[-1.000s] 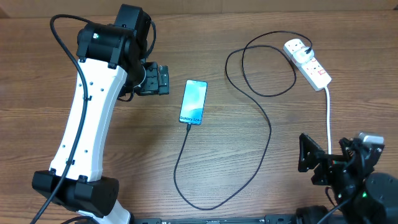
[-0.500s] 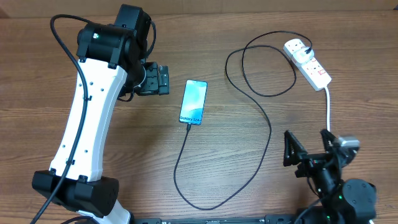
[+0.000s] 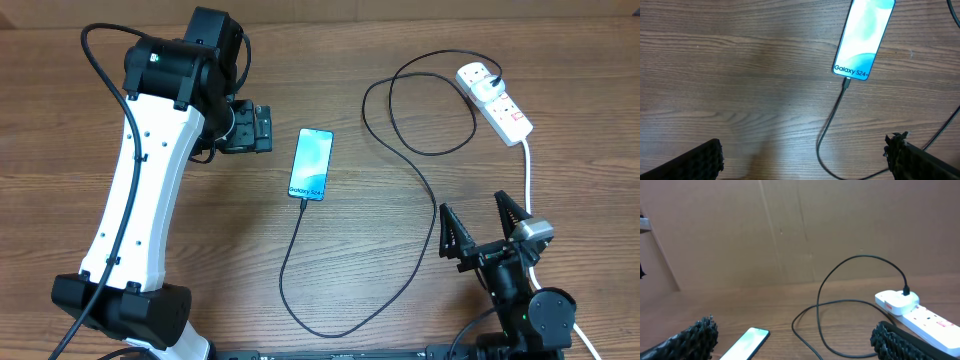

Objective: Plug charger to phone and switch on socket

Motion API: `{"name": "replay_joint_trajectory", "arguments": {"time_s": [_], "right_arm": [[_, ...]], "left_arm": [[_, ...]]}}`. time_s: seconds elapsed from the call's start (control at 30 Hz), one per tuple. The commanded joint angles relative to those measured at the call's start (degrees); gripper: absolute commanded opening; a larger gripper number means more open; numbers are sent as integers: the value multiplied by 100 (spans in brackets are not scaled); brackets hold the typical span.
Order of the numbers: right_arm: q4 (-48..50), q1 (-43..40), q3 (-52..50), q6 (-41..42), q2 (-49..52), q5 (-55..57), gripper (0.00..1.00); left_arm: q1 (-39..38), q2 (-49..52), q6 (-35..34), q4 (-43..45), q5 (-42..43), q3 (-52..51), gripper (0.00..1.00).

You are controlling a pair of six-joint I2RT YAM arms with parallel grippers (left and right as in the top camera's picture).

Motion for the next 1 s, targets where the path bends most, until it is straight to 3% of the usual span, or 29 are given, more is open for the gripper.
{"name": "replay_joint_trajectory", "arguments": {"time_s": [0.0,0.23,0.53,0.97], "right_arm": [[232,28,-177,-44,-70,-70,100],[876,26,-632,-175,-70,-66,100],[140,0,-645,-903,-70,22,100],[7,-22,-638,-1071,-70,774,100]], "left_arm": [[31,-114,-74,7,-55,-9,100],[31,-114,-74,7,-55,-9,99],[31,-114,-74,7,-55,-9,100],[31,-114,-74,7,-55,-9,100]]}}
